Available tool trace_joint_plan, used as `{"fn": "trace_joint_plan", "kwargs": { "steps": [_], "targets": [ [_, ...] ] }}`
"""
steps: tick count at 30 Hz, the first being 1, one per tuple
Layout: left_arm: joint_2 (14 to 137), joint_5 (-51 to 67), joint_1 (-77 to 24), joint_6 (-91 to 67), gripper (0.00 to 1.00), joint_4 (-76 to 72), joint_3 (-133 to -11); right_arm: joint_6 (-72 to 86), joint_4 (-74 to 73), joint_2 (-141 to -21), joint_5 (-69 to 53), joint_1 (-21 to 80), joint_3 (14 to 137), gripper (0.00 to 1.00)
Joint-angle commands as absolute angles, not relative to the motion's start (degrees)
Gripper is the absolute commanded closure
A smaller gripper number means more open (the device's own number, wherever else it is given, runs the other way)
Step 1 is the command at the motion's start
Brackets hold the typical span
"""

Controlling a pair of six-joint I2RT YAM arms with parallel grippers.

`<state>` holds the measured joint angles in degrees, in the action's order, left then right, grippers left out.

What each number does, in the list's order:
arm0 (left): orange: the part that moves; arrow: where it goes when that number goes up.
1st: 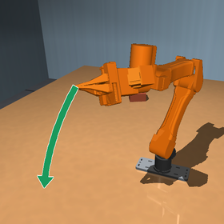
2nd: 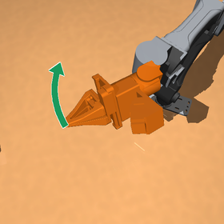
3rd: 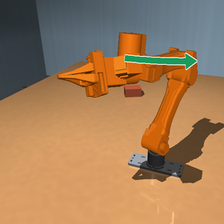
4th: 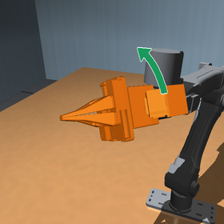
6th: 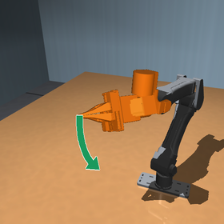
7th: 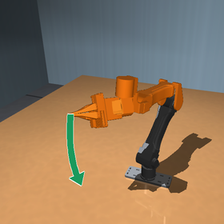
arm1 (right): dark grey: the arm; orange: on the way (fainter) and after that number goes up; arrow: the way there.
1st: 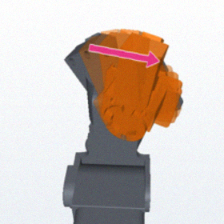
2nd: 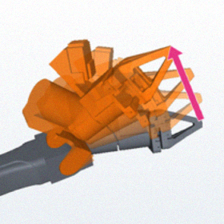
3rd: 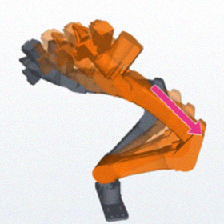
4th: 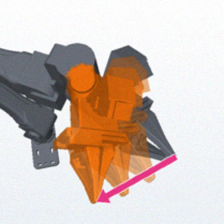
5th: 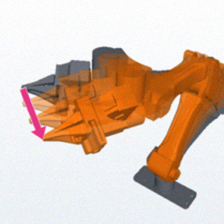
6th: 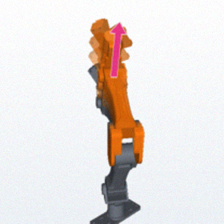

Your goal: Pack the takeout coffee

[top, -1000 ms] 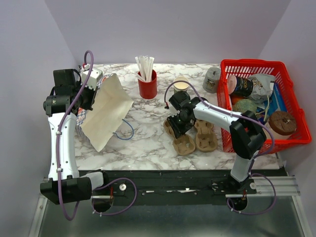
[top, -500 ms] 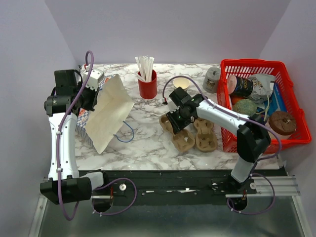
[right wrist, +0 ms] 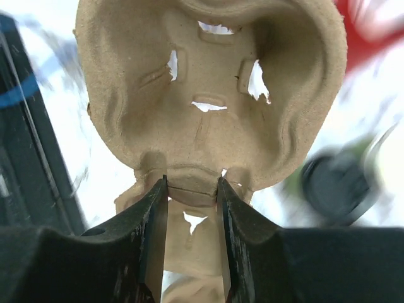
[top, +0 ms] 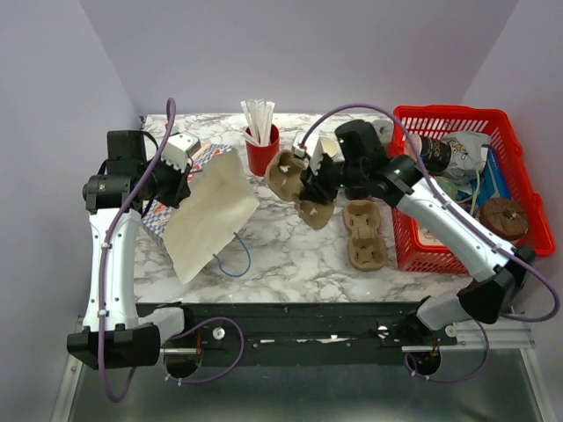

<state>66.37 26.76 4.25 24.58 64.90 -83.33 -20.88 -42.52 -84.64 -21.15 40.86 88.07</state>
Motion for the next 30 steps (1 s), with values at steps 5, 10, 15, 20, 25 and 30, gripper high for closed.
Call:
{"fn": "trace_joint_plan", "kwargs": {
  "steps": [5,10,15,20,25,30],
  "targets": [
    [65.5,33.2,0.2,22.7,1.0,68.5,-85.3,-41.2,-25.7,-80.7,-45.5,43.8,98.3,1.0],
    [66.9,33.6,-2.0,22.2,1.0,69.6,-88.1,-57.1,-31.5,-80.4,-50.1,51.0,99.6,0.99],
    [68.6,34.2,-3.3,21.5,1.0,72.2,-94.0,-68.2,-27.0,-79.8,-52.6,54.5,95.9,0.99],
    [69.1,34.8,-4.0,21.5,1.0,74.3,-96.0,-75.5,-31.0,-82.2,-54.6,56.4,99.1,0.99],
    [67.9,35.8,-4.8,21.4,1.0,73.8,-93.7,-80.4,-32.3,-84.0,-54.9,57.9,100.5,0.99],
    [67.3,36.3,-5.8,21.0,1.0,72.9,-92.5,-82.4,-37.2,-88.7,-55.1,58.7,103.5,1.0]
  ]
}}
